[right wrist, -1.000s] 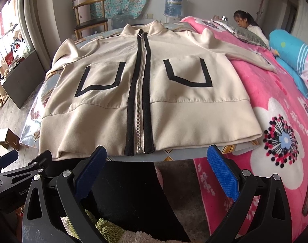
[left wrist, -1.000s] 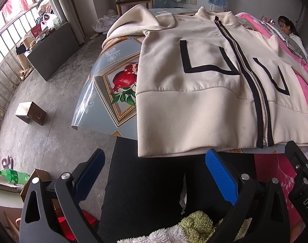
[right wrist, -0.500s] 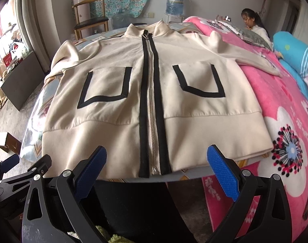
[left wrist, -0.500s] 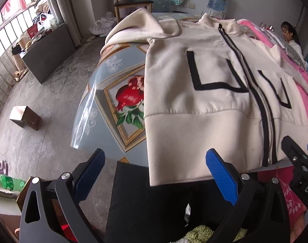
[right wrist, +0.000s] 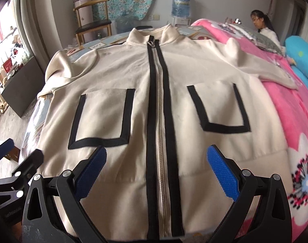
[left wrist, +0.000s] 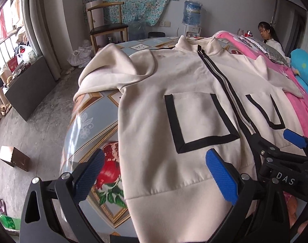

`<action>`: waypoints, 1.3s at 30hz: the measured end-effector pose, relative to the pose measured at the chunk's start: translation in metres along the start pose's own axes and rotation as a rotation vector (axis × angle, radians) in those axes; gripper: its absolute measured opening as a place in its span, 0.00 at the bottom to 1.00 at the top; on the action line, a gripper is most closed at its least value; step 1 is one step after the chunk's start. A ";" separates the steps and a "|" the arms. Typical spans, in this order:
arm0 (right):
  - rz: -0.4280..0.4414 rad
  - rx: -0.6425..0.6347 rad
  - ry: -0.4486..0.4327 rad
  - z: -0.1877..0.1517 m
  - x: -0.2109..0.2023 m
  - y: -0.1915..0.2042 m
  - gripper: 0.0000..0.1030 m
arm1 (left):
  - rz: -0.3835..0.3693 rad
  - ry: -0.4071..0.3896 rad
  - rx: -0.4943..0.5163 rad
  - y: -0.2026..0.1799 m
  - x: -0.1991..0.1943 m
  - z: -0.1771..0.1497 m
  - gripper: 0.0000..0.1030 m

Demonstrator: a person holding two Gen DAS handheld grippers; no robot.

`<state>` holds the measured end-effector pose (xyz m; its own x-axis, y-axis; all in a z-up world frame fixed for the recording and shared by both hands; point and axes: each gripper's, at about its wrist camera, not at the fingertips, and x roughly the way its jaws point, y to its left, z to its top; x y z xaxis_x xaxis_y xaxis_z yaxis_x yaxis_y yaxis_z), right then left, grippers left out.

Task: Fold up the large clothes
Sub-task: 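Move both tools down toward the jacket's sleeve and body, then grasp the jacket sleeve cuff with the left tool and lift it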

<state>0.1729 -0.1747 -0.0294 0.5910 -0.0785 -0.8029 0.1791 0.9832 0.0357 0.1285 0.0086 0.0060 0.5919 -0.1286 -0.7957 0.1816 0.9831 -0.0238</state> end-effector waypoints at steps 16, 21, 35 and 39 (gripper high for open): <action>0.052 -0.035 0.115 0.008 0.057 -0.006 0.93 | 0.038 0.091 -0.016 0.002 0.078 0.012 0.95; 0.057 -0.049 0.096 0.007 0.058 -0.006 0.95 | 0.034 0.096 -0.010 0.002 0.079 0.013 0.95; 0.101 -0.109 0.193 0.029 0.059 -0.004 0.94 | -0.006 0.128 -0.039 0.015 0.074 0.023 0.96; 0.159 -0.084 0.088 0.053 0.042 0.000 0.94 | -0.013 -0.001 -0.148 0.062 0.041 0.038 0.96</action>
<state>0.2392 -0.1870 -0.0318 0.5345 0.0898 -0.8404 0.0204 0.9927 0.1191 0.1940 0.0596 -0.0045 0.5908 -0.1412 -0.7943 0.0711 0.9898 -0.1231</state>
